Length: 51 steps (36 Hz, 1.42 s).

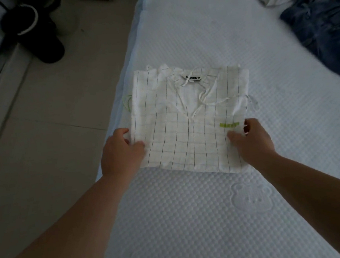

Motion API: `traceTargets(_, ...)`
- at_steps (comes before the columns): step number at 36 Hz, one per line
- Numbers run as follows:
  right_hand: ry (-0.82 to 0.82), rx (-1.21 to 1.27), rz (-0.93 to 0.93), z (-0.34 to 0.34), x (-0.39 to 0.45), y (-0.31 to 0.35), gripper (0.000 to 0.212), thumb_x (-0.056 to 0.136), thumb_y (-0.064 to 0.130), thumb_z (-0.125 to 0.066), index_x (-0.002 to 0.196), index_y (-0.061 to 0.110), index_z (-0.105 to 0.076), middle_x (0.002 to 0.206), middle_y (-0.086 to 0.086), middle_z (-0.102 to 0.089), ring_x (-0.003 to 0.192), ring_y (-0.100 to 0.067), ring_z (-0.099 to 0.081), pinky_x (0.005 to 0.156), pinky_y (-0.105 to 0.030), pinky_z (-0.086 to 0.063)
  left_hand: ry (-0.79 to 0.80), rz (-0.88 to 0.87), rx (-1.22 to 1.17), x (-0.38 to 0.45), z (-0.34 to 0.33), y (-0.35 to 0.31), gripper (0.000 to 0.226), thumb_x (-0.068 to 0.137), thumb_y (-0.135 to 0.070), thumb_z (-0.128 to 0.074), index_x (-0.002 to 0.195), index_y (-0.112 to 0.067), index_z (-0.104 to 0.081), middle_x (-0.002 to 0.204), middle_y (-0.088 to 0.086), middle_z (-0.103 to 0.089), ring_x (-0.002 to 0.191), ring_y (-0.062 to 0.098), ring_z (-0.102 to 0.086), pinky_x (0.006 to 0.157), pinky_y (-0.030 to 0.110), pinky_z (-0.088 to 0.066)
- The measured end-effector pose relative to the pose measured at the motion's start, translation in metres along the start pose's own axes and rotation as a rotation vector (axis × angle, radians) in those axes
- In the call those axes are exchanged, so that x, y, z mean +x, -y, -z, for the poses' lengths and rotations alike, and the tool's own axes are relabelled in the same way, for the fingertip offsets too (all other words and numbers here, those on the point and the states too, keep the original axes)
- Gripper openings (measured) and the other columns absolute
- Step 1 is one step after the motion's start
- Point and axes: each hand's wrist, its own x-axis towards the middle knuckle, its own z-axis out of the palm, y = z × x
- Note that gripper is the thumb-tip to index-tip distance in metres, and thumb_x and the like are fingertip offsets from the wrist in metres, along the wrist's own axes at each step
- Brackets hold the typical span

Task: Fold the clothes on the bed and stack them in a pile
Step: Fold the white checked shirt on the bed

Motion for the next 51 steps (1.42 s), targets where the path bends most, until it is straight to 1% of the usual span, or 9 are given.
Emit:
traceTargets(4, -0.206, -0.139, 0.229, 0.01, 0.008, 0.017, 0.068, 0.083, 0.03, -0.063, 0.141, 0.016, -0.03, 0.138, -0.006, -0.032, 0.128, -0.023, -0.03, 0.107, -0.04, -0.028, -0.137, -0.407, 0.102, -0.008, 0.0, -0.021, 0.059, 0.081, -0.031, -0.061, 0.135, -0.01, -0.046, 0.133, 0.014, -0.05, 0.126, 0.03, -0.041, 0.103, 0.042, -0.031)
traceTargets(9, -0.187, -0.414, 0.276, 0.023, 0.051, 0.039, 0.066, 0.084, 0.016, -0.056, 0.144, 0.019, -0.029, 0.148, -0.006, -0.023, 0.136, -0.026, -0.019, 0.111, -0.044, -0.023, 0.234, -0.635, 0.354, -0.005, -0.027, -0.032, 0.069, 0.087, -0.06, -0.023, 0.149, -0.032, -0.012, 0.159, 0.003, 0.001, 0.145, 0.019, 0.01, 0.112, 0.038, 0.007)
traceTargets(16, 0.034, -0.62, 0.137, 0.028, 0.084, 0.033, 0.023, 0.092, 0.025, -0.043, 0.089, 0.009, -0.059, 0.075, -0.004, -0.059, 0.066, -0.018, -0.056, 0.052, -0.026, -0.037, 0.35, -0.536, 0.483, 0.012, -0.046, -0.018, 0.075, 0.077, -0.071, -0.007, 0.146, -0.043, 0.003, 0.156, -0.005, 0.018, 0.141, 0.015, 0.023, 0.113, 0.041, 0.014)
traceTargets(23, -0.09, -0.498, 0.172, 0.064, 0.068, 0.03, 0.028, 0.095, 0.037, -0.044, 0.085, 0.014, -0.056, 0.076, -0.003, -0.063, 0.063, -0.016, -0.056, 0.049, -0.025, -0.034, 0.368, -0.524, 0.482, 0.011, -0.045, -0.021, 0.074, 0.079, -0.07, -0.011, 0.146, -0.043, 0.004, 0.156, -0.005, 0.018, 0.141, 0.015, 0.023, 0.112, 0.041, 0.014)
traceTargets(31, 0.171, 0.043, 0.3, 0.036, 0.01, 0.097, 0.017, 0.089, 0.028, -0.06, 0.073, 0.024, -0.057, 0.052, 0.008, -0.06, 0.042, -0.002, -0.053, 0.04, -0.018, -0.042, 0.32, -0.426, 0.212, 0.014, -0.031, -0.044, 0.052, 0.089, -0.045, -0.046, 0.138, -0.028, -0.043, 0.151, 0.001, -0.031, 0.142, 0.022, -0.02, 0.112, 0.046, -0.016)
traceTargets(39, 0.492, 0.607, -0.009, -0.029, -0.013, 0.107, 0.007, 0.088, 0.012, -0.061, 0.094, 0.011, -0.058, 0.079, -0.006, -0.064, 0.068, -0.016, -0.064, 0.074, -0.036, -0.058, 0.186, -0.046, -0.397, 0.048, -0.013, -0.08, 0.016, 0.09, -0.019, -0.05, 0.089, -0.027, -0.063, 0.096, -0.007, -0.065, 0.085, 0.01, -0.059, 0.075, 0.027, -0.048)
traceTargets(43, 0.313, 0.121, 0.224, -0.04, -0.012, 0.085, 0.036, 0.085, 0.036, -0.064, 0.115, 0.019, -0.055, 0.103, 0.003, -0.06, 0.08, -0.008, -0.061, 0.066, -0.025, -0.052, 0.142, -0.025, -0.441, 0.066, -0.014, -0.087, 0.016, 0.086, -0.019, -0.052, 0.077, -0.026, -0.062, 0.08, -0.008, -0.064, 0.078, 0.015, -0.061, 0.071, 0.03, -0.048)
traceTargets(47, -0.079, -0.058, 0.467, -0.03, -0.013, 0.063, 0.056, 0.083, 0.035, -0.063, 0.132, 0.016, -0.043, 0.122, 0.01, -0.039, 0.118, -0.009, -0.043, 0.095, -0.022, -0.033, 0.141, -0.223, -0.186, 0.073, -0.03, -0.099, 0.023, 0.087, -0.028, -0.055, 0.107, -0.023, -0.065, 0.096, -0.011, -0.063, 0.086, 0.009, -0.058, 0.074, 0.023, -0.043)
traceTargets(51, -0.014, -0.29, 0.447, -0.022, -0.007, 0.029, 0.073, 0.087, 0.035, -0.056, 0.147, 0.019, -0.018, 0.152, 0.001, -0.015, 0.141, -0.013, -0.005, 0.113, -0.03, -0.004, 0.136, -0.358, 0.002, 0.084, -0.049, -0.124, 0.034, 0.088, -0.033, -0.055, 0.119, -0.021, -0.06, 0.112, -0.005, -0.062, 0.102, 0.016, -0.058, 0.084, 0.028, -0.044)
